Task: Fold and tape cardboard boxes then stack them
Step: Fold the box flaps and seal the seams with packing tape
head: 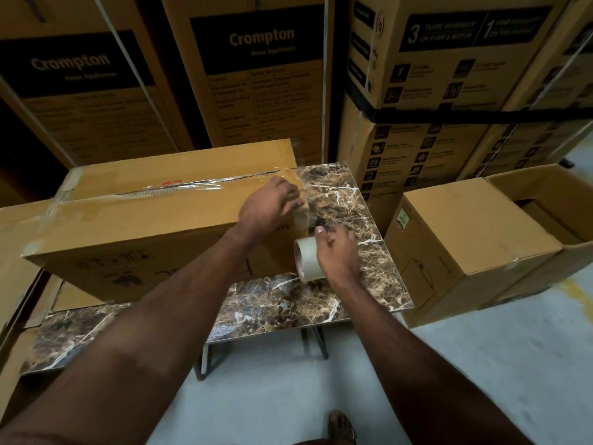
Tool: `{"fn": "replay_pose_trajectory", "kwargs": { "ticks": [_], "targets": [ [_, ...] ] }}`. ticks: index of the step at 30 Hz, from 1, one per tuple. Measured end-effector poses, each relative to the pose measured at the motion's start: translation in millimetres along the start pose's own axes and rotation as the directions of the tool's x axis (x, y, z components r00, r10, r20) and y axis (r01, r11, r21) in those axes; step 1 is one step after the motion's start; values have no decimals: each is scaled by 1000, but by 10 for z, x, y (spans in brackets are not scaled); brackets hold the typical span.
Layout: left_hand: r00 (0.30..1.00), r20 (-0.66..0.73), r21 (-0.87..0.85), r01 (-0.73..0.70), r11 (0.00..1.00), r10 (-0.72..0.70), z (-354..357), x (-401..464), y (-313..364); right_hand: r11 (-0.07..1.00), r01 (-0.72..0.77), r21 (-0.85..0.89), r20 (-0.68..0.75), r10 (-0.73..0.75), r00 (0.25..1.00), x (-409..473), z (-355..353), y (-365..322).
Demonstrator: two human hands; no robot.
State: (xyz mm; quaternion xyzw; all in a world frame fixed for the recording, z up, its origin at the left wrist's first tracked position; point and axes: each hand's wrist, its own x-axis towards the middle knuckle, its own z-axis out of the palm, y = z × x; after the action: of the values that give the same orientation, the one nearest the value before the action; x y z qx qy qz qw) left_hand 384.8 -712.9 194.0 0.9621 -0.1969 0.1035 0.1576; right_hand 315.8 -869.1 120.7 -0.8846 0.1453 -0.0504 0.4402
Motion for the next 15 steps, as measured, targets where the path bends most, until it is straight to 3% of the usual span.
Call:
{"fn": "replay_pose_trajectory", "kwargs": {
  "ticks": [2, 4, 7, 10, 13, 15],
  "targets": [
    [997, -80, -234, -28, 972, 10, -20, -64, 53, 972, 202, 119, -134, -186, 973, 13, -99, -43],
    [999, -21, -539, 21, 842, -38, -29, -182, 247, 916, 270, 298, -28, -274, 961, 16, -189, -163],
    [983, 159, -793, 181, 581, -89, 24, -366, 512, 844, -19, 536, 329, -188, 926, -57, -256, -298],
    [952, 263, -878, 303, 371, -155, 44, -461, 642, 597, -385, 704, 593, -196, 781, -93, -428, -216],
    [940, 319, -870, 341, 355, -120, 39, -511, 664, 410, -558, 721, 673, -227, 704, -114, -572, -24],
    [936, 334, -849, 350, 396, -111, 49, -550, 656, 394, -591, 705, 699, -241, 673, -161, -605, 1]
  ]
}}
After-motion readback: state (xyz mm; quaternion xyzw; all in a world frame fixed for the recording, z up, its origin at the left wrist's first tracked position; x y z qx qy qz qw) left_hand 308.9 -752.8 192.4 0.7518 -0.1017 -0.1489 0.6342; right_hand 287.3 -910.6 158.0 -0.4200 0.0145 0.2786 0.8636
